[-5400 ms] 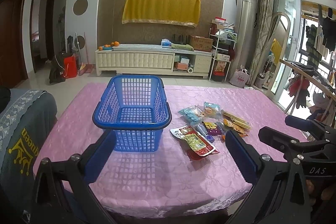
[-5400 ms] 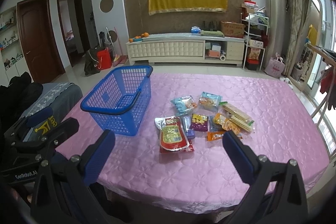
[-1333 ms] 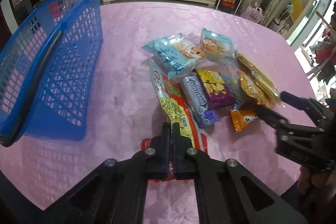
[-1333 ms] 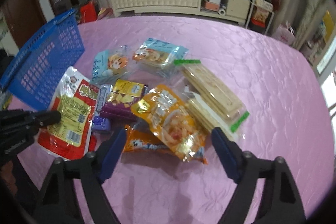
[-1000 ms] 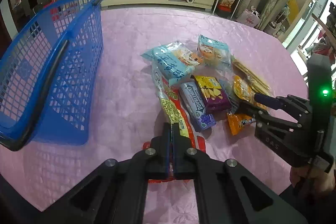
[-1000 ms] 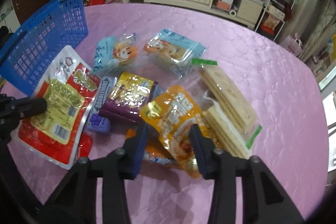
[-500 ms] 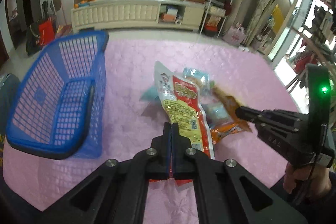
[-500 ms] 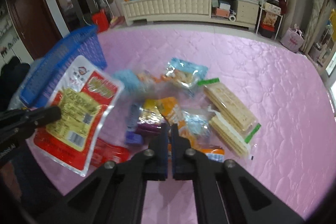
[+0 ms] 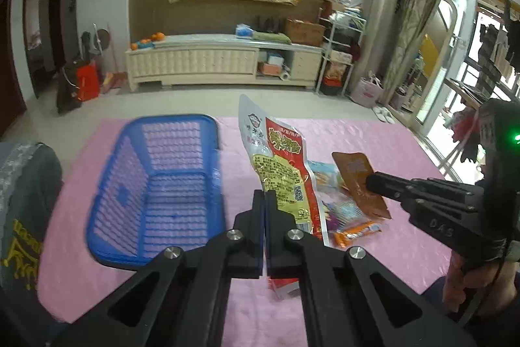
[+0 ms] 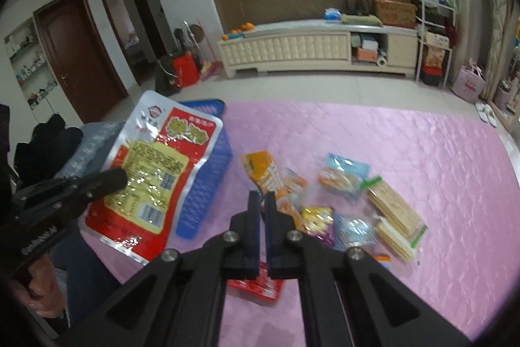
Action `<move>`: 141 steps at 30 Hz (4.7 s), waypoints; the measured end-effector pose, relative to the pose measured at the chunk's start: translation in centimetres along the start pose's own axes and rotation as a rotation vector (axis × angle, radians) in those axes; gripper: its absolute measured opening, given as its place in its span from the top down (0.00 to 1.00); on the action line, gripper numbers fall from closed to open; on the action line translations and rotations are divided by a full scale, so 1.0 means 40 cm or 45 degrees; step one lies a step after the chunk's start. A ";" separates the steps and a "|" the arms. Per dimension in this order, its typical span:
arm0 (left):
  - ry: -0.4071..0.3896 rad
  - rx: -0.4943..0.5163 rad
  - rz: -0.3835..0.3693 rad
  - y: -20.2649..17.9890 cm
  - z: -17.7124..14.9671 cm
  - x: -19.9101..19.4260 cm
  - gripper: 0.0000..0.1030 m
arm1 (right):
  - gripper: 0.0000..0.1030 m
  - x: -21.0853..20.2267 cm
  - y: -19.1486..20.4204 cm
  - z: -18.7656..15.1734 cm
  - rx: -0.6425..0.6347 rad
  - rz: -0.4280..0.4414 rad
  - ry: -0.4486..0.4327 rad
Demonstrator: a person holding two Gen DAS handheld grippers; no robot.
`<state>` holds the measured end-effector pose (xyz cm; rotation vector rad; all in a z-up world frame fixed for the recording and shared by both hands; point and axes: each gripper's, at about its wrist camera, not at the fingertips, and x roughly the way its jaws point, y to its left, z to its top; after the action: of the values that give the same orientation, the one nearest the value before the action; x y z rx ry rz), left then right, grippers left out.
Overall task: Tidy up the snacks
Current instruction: 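Lift the red pack with the left tool while the right tool grasps a brown snack, then carry both snacks over the blue basket and open both tools to drop them, then move the left tool back to the small red pack on the table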
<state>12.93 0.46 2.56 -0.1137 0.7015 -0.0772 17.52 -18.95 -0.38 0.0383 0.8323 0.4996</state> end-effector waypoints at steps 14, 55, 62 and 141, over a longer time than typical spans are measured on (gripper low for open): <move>-0.048 -0.064 0.127 0.208 0.088 -0.046 1.00 | 0.95 0.085 0.218 0.138 -0.146 0.160 -0.048; 0.193 -0.038 0.254 0.379 0.137 0.255 0.37 | 0.22 0.460 0.224 0.193 -0.250 0.073 0.260; 0.149 -0.016 0.250 0.343 0.134 0.172 0.32 | 0.18 0.358 0.200 0.204 -0.169 0.073 0.220; 0.917 0.019 0.158 -0.174 -0.275 0.587 0.00 | 0.13 0.192 -0.348 -0.297 0.401 -0.233 0.620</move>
<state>23.45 -9.84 -19.87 -0.0238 1.4247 -0.0010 19.06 -29.78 -16.95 0.1330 1.3734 0.1995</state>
